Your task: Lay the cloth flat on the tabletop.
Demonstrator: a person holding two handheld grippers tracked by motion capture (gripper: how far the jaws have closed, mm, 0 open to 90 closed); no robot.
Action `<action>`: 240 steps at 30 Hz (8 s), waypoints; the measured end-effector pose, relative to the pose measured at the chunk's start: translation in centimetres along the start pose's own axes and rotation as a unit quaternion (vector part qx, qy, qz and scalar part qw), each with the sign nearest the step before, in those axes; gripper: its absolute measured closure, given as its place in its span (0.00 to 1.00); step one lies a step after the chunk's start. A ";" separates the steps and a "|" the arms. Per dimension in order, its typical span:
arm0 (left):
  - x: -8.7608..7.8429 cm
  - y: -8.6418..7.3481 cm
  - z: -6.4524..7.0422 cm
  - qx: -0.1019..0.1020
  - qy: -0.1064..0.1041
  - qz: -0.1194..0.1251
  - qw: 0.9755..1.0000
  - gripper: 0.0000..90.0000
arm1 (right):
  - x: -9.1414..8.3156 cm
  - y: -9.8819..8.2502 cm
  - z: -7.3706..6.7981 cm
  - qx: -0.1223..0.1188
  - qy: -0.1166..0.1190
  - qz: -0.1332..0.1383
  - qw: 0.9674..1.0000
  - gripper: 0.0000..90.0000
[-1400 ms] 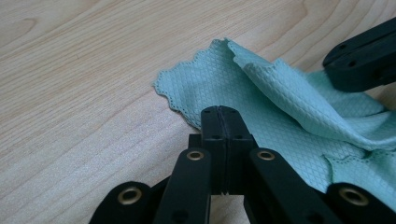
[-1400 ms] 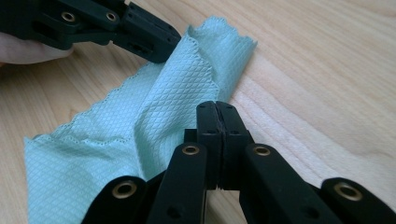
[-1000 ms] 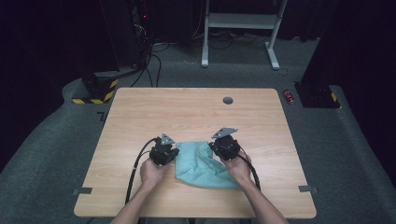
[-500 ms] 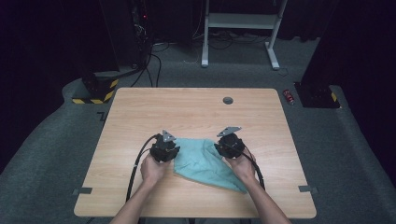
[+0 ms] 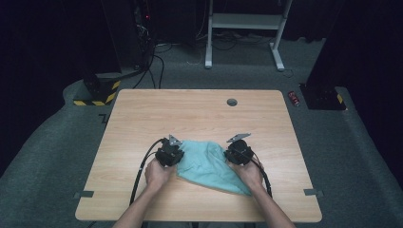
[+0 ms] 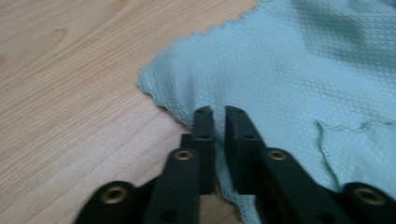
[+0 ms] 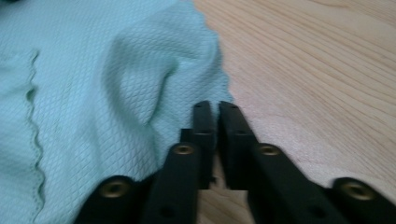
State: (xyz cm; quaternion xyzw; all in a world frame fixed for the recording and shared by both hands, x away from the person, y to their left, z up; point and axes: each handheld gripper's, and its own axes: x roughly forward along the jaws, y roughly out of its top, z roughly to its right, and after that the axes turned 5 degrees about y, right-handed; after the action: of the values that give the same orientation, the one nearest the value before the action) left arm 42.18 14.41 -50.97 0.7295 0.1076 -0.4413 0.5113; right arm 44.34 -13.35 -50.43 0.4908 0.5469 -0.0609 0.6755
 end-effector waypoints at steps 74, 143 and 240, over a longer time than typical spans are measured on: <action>1.0 -1.5 -1.2 -0.063 0.043 0.075 0.994 0.59 | 1.5 1.8 -2.1 -0.044 0.050 0.031 0.997 0.93; 1.3 1.1 1.4 -0.008 -0.052 0.024 0.998 0.70 | -0.3 -1.8 0.2 -0.020 -0.023 0.044 0.999 0.78; -7.3 -8.7 3.0 -0.010 -0.083 0.021 0.996 0.61 | -5.0 -8.7 -2.4 -0.054 0.000 0.054 0.997 0.71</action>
State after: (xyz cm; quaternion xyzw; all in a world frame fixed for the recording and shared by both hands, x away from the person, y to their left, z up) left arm 30.97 18.03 -51.40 0.6872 0.0541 -0.4886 0.5349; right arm 35.34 -18.38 -51.45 0.4824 0.5220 0.0050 0.7034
